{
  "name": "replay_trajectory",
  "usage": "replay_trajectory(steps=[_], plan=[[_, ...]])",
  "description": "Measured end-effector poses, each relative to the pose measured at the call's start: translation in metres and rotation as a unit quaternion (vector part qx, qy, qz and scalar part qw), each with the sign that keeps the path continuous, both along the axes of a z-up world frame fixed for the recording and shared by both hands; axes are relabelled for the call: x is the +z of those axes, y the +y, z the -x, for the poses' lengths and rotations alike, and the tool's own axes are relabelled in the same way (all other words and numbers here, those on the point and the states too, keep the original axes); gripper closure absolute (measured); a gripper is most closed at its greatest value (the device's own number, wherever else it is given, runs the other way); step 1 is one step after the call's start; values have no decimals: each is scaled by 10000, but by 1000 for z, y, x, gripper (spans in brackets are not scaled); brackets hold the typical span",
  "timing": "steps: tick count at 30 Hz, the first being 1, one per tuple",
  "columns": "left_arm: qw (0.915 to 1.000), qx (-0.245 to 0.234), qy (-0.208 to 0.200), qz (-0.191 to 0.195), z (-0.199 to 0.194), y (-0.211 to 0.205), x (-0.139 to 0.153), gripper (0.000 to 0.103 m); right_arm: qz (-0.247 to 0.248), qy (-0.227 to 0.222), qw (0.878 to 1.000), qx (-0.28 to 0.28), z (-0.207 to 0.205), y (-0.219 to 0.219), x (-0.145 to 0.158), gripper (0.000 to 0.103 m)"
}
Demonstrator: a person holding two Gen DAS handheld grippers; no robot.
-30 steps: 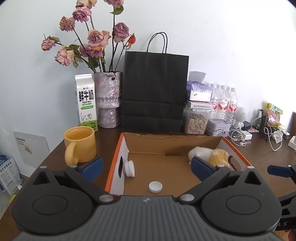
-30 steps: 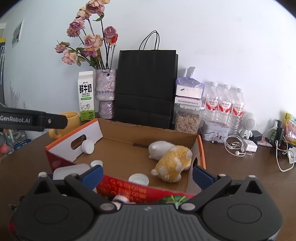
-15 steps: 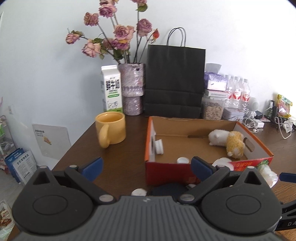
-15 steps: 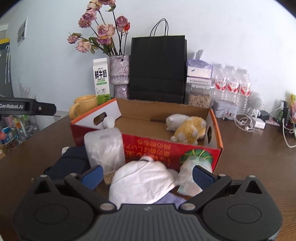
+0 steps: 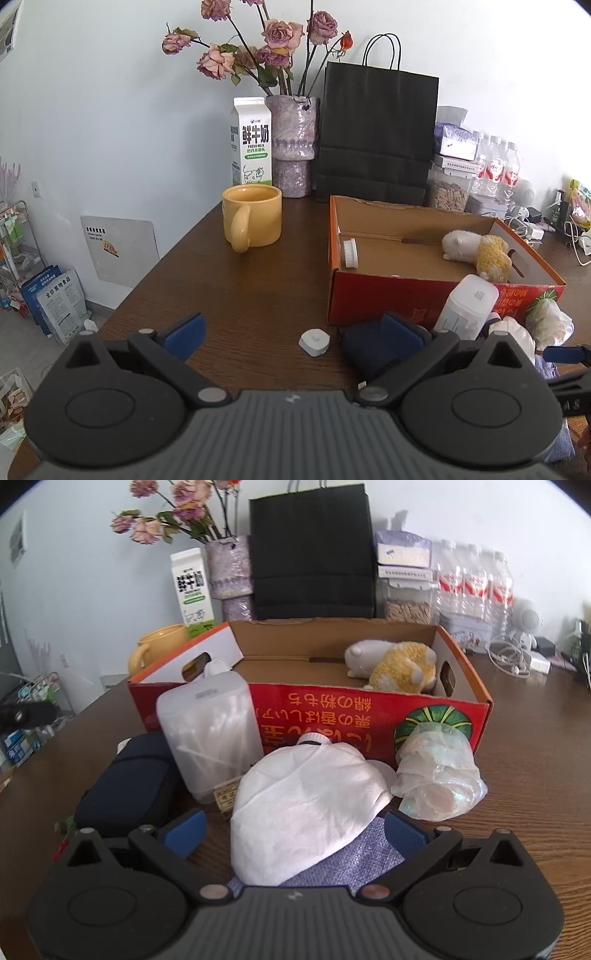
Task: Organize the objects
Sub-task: 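Move both tools back toward the remaining items beside the box, then grasp and lift the navy zippered case with the left gripper while the right gripper holds the white mask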
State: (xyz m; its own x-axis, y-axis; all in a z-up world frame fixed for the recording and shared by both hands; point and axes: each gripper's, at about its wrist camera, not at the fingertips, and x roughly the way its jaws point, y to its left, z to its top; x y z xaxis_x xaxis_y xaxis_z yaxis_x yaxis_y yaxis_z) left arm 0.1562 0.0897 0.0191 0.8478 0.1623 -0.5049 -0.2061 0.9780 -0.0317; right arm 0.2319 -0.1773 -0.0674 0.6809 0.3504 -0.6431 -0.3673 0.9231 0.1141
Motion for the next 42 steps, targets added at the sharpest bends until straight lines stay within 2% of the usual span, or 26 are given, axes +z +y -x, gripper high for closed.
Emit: replay_trajectory(steps=[11,15,19,23,32,42], plan=[[9996,109,153,217,-7,15,-12,0,-257,154,9985,-460,-21,3,-9,0],[9994,103,207,260,-9,15,-16,0,-362,134,9982,-466,-21,0,-11,1],[9992,70,276,295,-11,12,-19,0,-166,17,9991,-397,-18,2,-13,11],[9991,33,338,273,-15,7,-22,0,-267,-51,9990,-362,-14,-2,-12,18],[9985,-114,483,227,-23,-12,-26,0,-398,-502,9979,-122,0,-8,-3,18],[9951,-380,872,260,-47,-50,-36,0,-364,-1067,9936,-45,12,-25,5,17]])
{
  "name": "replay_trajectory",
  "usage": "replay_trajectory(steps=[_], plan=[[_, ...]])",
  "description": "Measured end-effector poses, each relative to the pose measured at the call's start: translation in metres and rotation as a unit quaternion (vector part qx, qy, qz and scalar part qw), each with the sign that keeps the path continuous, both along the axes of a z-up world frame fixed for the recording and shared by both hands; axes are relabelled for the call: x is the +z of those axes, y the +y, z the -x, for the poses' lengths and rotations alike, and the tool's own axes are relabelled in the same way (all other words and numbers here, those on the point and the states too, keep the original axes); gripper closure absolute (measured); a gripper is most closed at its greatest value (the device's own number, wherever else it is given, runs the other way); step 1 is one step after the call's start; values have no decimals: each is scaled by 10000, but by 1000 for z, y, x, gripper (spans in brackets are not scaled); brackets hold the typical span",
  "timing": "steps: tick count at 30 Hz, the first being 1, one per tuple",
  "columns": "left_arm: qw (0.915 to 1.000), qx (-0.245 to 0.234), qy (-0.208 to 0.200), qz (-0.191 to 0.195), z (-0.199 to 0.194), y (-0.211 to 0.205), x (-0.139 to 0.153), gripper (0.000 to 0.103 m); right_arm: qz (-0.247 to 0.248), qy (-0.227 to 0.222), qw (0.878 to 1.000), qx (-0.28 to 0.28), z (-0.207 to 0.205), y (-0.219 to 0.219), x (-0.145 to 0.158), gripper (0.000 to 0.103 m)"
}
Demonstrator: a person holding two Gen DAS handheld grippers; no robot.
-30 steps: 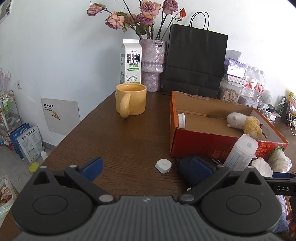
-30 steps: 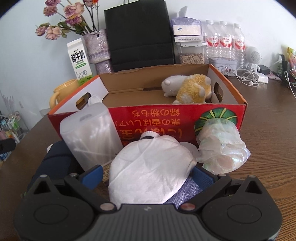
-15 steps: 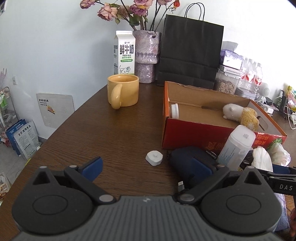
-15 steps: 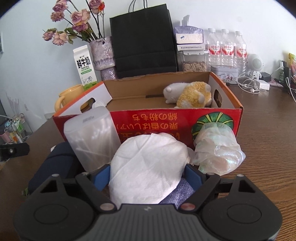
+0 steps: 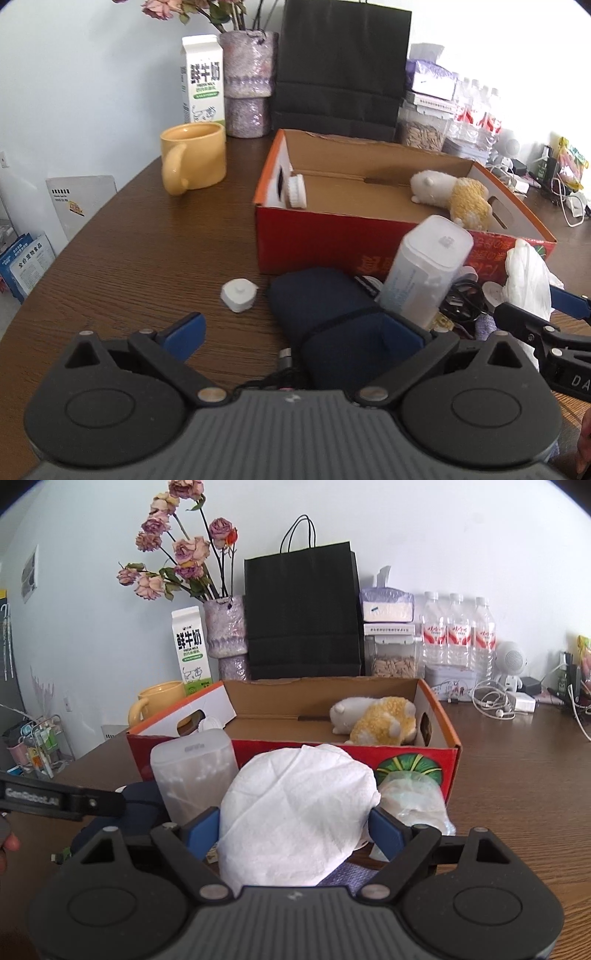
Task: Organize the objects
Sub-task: 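Grasp and lift the navy zippered case with the left gripper while the right gripper holds the white mask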
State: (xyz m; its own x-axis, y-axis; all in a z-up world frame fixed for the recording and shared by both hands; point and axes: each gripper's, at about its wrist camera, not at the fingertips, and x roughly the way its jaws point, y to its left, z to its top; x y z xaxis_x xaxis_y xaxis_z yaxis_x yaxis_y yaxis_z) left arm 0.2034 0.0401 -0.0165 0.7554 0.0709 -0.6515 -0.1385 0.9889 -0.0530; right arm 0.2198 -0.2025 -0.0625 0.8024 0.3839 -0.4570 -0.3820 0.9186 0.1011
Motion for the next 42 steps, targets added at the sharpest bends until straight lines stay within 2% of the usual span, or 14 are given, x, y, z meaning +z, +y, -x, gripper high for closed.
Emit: replay_trajectory(steps=[6,12,14,15,17,22,25,29,33,38,40,42], plan=[[9995,-141,236,-149,-16,-26,-8,0,-67,-91,9999,31,2,-11,0,17],[9987,-44,444,-253,-24,-39,-19,0,-181,-165,9997,58,6,-21,1,17],[9986,-54,437,-287,-23,-41,-19,4,-206,-175,9996,86,7,-22,1,16],[9987,-102,439,-251,-22,-42,-18,11,-223,-186,9995,103,7,-23,1,16],[9986,-111,431,-280,-20,-43,-17,14,-252,-208,9994,130,9,-24,2,16],[9991,-118,352,-210,-10,-33,-9,33,-307,-273,9990,182,13,-26,3,16],[9990,-193,324,-239,-4,-29,-6,36,-321,-300,9988,198,14,-27,4,16],[9988,-291,276,-268,2,-24,-2,37,-321,-310,9988,201,15,-27,4,16],[9982,-323,393,-331,0,-18,-2,35,-293,-304,9989,190,16,-27,4,16],[9976,-296,463,-424,-6,-21,-4,27,-251,-282,9991,168,15,-25,3,15],[9972,-272,491,-497,-10,-24,-4,17,-240,-263,9992,155,15,-25,2,15],[9960,-221,580,-643,-14,-30,-7,13,-235,-253,9993,155,14,-25,1,15]])
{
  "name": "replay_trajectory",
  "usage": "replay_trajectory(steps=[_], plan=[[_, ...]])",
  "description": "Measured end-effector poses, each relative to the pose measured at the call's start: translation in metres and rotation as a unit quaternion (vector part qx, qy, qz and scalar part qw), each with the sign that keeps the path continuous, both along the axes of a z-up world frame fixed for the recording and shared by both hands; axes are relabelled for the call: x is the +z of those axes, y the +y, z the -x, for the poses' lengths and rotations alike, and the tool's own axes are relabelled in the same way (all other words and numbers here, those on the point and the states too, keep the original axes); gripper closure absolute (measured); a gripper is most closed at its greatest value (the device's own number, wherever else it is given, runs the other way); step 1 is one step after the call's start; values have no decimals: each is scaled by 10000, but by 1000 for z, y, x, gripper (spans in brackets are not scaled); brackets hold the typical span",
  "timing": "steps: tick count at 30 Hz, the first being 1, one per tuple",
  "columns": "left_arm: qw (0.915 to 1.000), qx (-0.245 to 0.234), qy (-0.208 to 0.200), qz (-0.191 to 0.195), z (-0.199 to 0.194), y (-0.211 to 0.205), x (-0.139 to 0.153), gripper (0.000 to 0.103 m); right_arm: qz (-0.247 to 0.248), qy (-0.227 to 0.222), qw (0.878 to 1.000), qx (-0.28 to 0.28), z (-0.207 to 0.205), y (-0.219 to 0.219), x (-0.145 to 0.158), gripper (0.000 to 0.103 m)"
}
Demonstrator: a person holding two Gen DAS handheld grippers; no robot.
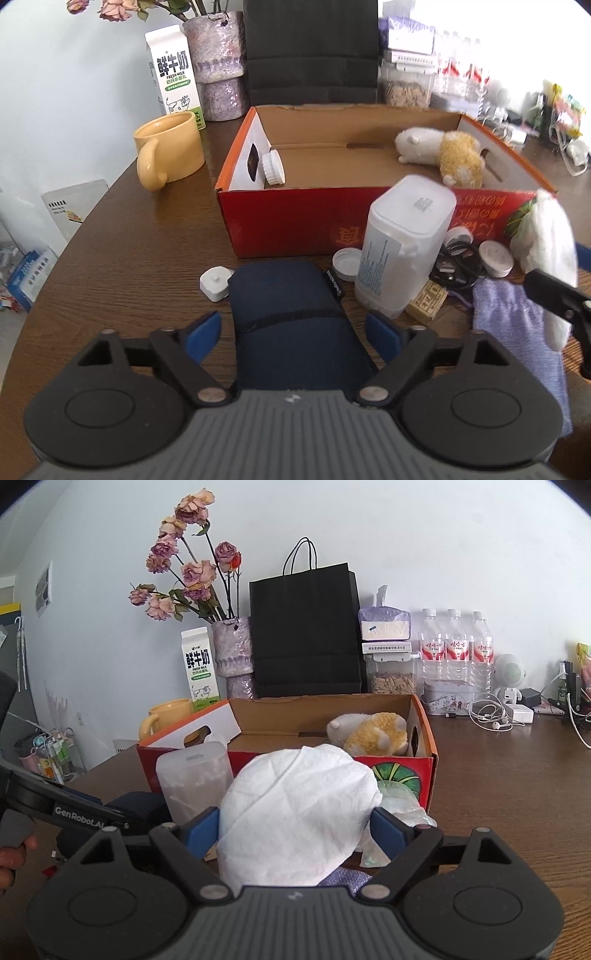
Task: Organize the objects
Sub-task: 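Grasp and lift the navy zippered case with the left gripper while the right gripper holds the white mask, then lower the navy case into the box with the left gripper while the right gripper drops the white mask in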
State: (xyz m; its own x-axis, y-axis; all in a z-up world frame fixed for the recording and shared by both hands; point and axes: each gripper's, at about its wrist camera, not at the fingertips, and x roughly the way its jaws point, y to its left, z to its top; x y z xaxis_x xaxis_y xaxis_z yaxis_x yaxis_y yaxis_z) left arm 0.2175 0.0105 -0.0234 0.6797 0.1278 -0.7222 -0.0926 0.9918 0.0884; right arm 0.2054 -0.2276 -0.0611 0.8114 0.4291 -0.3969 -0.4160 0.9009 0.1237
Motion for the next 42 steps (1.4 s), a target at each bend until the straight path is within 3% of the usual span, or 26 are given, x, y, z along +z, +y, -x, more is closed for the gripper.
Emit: replay_trajectory(steps=[5,6,10,26,34,42], plan=[[9996,241,129,-72,-8,-4,-9,15,0,18,10000,0,-1,0,0,15],[9996,242,115,-59,-8,-4,-10,27,1,19,10000,2,-1,0,-1,15],[9999,103,-27,14,-1,-2,-8,36,3,42,10000,-7,-1,1,-1,15],[9939,42,-1081,224,33,17,42,37,32,-165,9998,-73,2,2,7,16],[9867,-169,-1556,429,16,15,70,37,133,-492,9987,-72,-8,9,39,16],[9806,-341,-1809,672,-26,12,82,37,323,-651,9973,-53,-50,28,67,16]])
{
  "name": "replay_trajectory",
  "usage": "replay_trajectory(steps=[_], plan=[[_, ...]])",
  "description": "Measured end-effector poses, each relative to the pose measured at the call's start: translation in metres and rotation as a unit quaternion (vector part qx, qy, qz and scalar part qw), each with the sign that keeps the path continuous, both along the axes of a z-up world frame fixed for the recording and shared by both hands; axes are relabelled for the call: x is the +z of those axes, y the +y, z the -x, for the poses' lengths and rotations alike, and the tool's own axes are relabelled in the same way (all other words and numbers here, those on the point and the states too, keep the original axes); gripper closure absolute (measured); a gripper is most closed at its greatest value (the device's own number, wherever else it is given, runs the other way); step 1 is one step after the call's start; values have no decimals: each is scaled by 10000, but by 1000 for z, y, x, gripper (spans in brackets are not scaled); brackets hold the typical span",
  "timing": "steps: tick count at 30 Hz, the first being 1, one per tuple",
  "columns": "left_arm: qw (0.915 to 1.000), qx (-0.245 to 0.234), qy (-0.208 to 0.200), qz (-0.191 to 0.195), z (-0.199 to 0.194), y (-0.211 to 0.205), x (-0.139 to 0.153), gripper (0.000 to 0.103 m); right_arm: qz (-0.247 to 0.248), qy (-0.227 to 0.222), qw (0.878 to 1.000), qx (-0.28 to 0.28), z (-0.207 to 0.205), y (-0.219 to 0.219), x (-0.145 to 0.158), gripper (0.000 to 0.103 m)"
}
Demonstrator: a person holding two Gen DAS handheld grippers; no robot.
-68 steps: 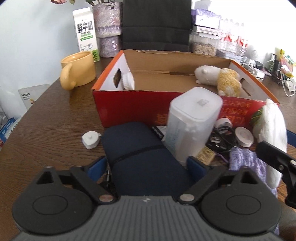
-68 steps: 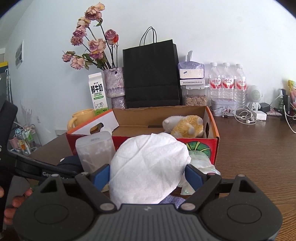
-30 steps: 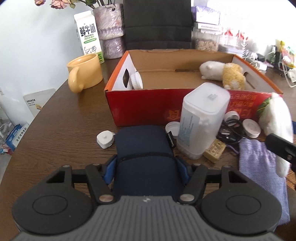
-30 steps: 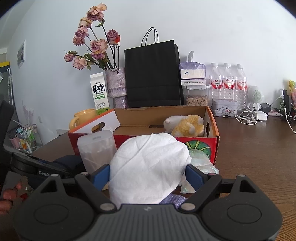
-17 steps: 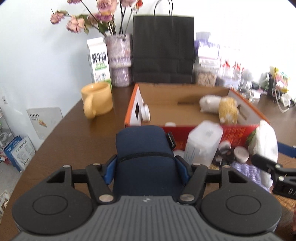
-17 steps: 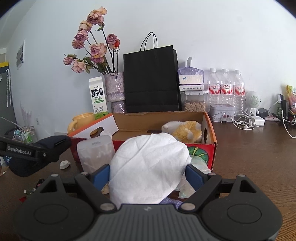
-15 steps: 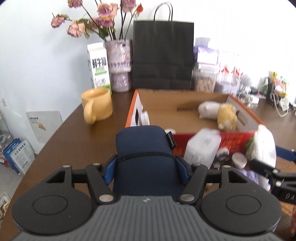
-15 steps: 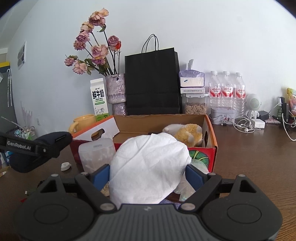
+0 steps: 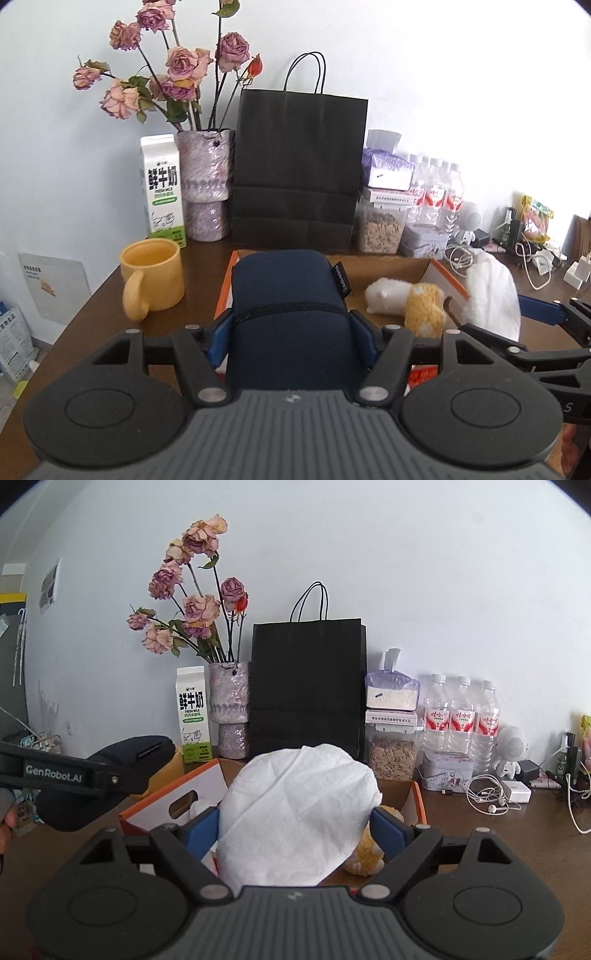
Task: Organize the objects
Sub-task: 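Lower the navy case into the box with the left gripper while the right gripper drops the white mask in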
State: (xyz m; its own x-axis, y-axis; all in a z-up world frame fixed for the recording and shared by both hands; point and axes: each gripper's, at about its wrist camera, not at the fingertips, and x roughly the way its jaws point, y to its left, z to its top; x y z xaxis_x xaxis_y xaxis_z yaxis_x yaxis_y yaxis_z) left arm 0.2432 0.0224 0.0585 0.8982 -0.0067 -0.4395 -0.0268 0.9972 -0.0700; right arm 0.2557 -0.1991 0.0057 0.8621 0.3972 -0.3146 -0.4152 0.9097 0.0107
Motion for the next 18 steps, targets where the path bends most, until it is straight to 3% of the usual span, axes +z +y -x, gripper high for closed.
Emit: replay_trajectory(steps=[6,12,18], plan=[[9999,-85,-68,70,-41,1,-5,37,131,135,9998,105,-52,23,1,16],[9999,-124,-41,79,-86,4,-15,37,57,664,9976,191,-106,41,-14,16],[9999,-122,103,56,-115,8,-29,37,233,918,9954,156,-133,56,-29,16]])
